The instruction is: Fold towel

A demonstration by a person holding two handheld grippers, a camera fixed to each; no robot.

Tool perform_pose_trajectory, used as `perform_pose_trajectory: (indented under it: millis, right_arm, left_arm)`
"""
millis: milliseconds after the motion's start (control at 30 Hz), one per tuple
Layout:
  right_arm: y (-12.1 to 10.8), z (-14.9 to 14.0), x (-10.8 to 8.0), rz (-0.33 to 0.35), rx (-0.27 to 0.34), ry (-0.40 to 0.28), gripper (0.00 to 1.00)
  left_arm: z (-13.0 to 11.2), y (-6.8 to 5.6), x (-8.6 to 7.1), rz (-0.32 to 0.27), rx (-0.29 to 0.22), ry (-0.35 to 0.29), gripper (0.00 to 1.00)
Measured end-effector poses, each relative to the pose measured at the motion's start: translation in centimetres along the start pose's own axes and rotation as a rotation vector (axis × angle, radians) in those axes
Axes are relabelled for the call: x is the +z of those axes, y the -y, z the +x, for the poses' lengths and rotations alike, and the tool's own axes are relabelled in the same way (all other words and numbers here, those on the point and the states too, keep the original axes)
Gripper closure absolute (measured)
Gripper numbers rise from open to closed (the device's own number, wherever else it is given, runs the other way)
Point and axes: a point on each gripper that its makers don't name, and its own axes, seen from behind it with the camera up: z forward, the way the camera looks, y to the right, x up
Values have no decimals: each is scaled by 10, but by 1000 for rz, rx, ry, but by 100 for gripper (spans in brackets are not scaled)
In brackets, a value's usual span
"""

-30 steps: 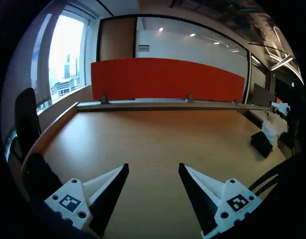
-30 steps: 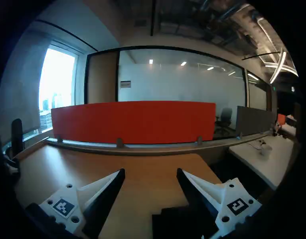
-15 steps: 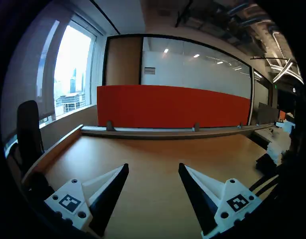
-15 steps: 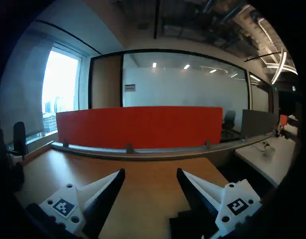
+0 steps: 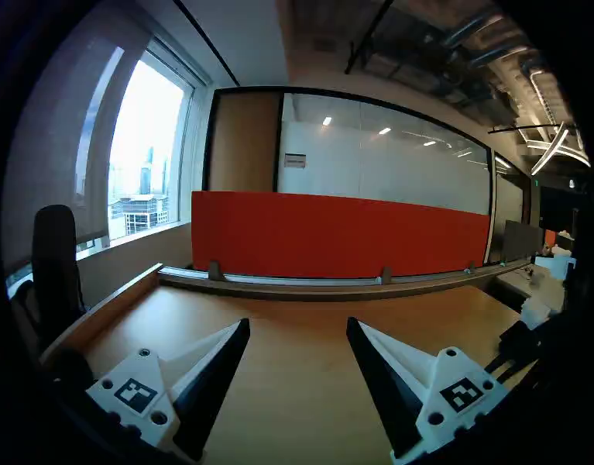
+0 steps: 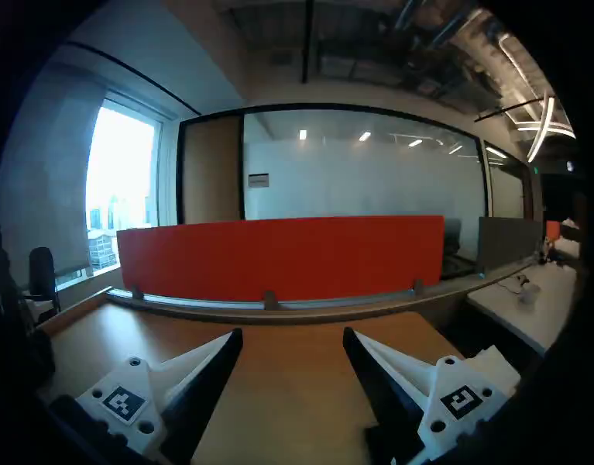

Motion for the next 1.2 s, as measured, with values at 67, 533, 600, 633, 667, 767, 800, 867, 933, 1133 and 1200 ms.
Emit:
perform_pose_trajectory:
  millis: [67,533,600,633,667,767,800,867,933,1133,1200]
  right_arm:
    - [7,2,1,4,-2,-7,0]
    - [21,7,3,3,7,-14,0]
    - [22,8,3,4,8,-13,0]
    - [23,9,3,4,9,-12,0]
    - [24,9,2,4,9,-10,0]
    - [28,14,1,6,10,-10,0]
    - [29,15,0,6,10,-10,0]
    - [32,18,0,6,10,-12,0]
    - [34,20,-1,6,11,-12,0]
    - [42,26,-3,8,23,-18,0]
    - [44,27,-3,6,31,-18,0]
  left_arm:
    - [3,1,1,2,2,-7,8]
    - [11,7,-1,13,6,-32,8]
    - [11,7,-1,14,10,-33,7]
    - [10,7,-1,15,11,-34,7]
    - [9,8,-1,16,12,-35,8]
    - [9,10,-1,21,13,-43,7]
    - [9,10,-1,22,14,-48,8]
    - [10,10,-2,22,16,-59,8]
    - [11,11,-2,20,17,-66,8]
    - [5,14,-6,14,22,-77,8]
    - [0,17,-8,17,29,-78,8]
